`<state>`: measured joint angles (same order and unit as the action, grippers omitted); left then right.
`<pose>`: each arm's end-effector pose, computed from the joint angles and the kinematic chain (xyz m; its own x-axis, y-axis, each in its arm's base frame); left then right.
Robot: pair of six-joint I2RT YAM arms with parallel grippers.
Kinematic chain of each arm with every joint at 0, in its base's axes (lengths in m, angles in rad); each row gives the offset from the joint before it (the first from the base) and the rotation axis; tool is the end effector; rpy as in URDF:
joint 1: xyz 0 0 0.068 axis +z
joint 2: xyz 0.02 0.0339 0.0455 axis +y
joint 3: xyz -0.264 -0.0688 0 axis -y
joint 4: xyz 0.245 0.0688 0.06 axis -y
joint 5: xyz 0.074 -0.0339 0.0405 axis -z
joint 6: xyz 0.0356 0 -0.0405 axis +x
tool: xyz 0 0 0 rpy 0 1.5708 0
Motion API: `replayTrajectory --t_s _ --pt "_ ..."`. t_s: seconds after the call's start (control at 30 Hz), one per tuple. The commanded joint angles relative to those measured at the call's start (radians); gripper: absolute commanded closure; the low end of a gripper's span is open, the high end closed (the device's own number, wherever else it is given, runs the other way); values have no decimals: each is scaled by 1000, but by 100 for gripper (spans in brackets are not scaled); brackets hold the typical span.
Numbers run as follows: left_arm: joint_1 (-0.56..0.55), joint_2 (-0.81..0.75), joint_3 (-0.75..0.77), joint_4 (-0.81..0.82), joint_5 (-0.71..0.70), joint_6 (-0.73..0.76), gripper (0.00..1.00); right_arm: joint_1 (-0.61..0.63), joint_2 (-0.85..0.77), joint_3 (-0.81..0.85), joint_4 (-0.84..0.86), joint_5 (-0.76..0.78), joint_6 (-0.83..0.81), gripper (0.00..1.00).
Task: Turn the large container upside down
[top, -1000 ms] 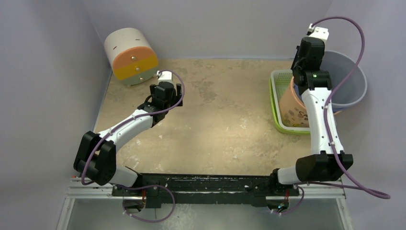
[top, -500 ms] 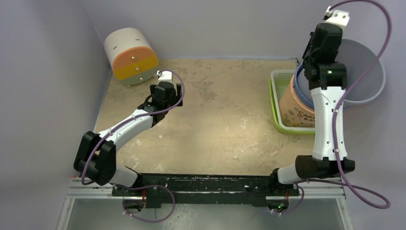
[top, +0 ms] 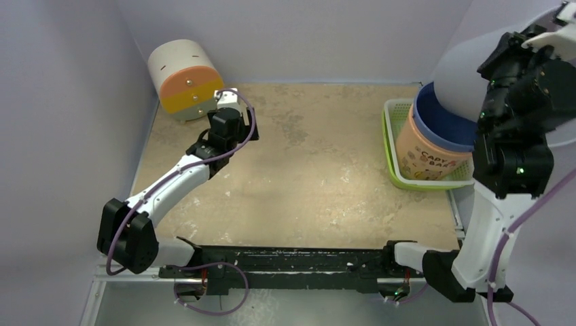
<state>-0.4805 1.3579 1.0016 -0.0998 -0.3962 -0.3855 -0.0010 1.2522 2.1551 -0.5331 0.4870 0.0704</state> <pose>0.2819 -0.1314 0.2953 -0.4067 -0.1792 -0.8958 -0.0364 0.9830 -0.1801 0.1403 -0.0168 0.6318 0.3913 0.0618 -0.9182 0.4107 0.8811 0.2343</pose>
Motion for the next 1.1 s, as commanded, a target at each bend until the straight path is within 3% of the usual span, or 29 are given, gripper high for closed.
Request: replayTrajectory --t_s 0.0,0.33,0.53,0.63,0.87,1.07 --pt "-8 -66 103 -42 0 -20 18 1 -48 47 165 -195 -24 100" --pt "-7 -215 360 -221 -66 14 18 1 0 85 179 -628 93 100" --pt "-7 -267 460 -295 -104 51 18 8 9 -66 313 -879 203 100" --pt "-7 -285 485 -316 -102 57 18 82 12 -145 373 -862 201 100" --pt "-7 -315 490 -313 -96 44 18 387 140 -210 421 -742 125 100" --pt "-8 -335 508 -326 -102 32 18 478 145 -493 712 -784 252 100"
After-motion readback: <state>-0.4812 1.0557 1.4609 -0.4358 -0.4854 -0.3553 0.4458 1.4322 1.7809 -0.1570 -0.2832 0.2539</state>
